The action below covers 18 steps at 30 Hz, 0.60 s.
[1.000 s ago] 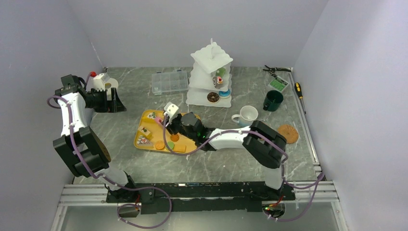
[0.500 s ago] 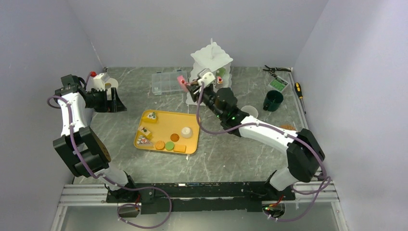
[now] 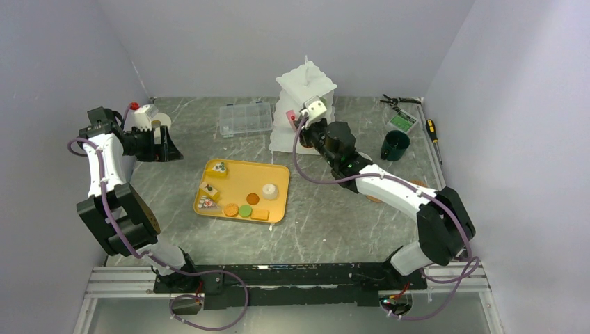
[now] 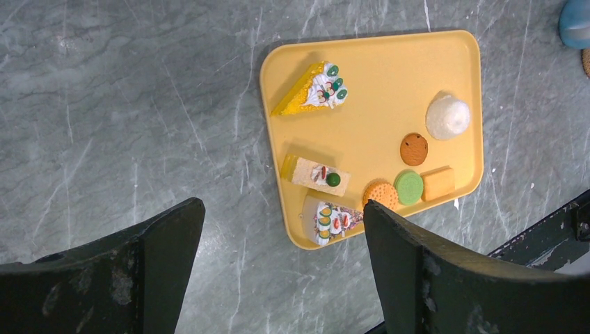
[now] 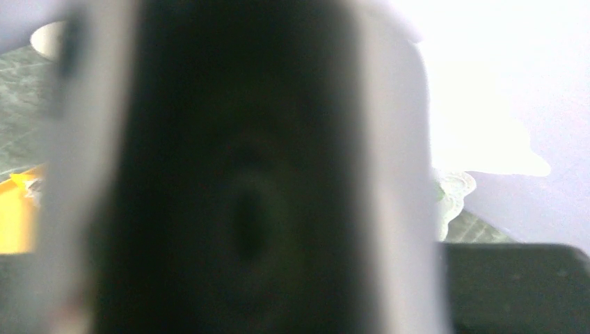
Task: Serve the afternoon tea
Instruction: Pick up the desert from the tray, then place the desert on the desert table.
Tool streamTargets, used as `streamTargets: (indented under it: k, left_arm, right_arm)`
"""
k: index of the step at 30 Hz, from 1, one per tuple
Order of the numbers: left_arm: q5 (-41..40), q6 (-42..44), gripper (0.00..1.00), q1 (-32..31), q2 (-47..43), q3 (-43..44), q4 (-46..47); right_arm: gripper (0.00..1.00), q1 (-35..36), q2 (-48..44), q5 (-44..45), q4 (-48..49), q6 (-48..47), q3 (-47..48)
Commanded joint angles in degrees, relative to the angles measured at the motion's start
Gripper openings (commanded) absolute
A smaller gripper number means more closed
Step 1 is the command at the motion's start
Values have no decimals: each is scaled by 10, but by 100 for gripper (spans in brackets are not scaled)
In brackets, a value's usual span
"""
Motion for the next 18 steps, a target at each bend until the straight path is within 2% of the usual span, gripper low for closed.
streamTargets:
  k: [1, 9, 14, 18]
  left_arm:
    - [20, 8, 90, 3, -7, 19, -4]
    - [24, 6, 90, 2, -6, 22, -5]
    - [45, 1, 90, -4, -5, 22, -8]
    - [34, -3, 90, -43, -5, 28, -8]
  right_arm:
    - [33, -21, -21, 13, 42, 0, -1]
    - [34, -41, 5, 11, 49, 5, 10]
    - [41, -47, 15, 4, 55, 26, 11]
    - [46, -48, 27, -3, 58, 42, 19]
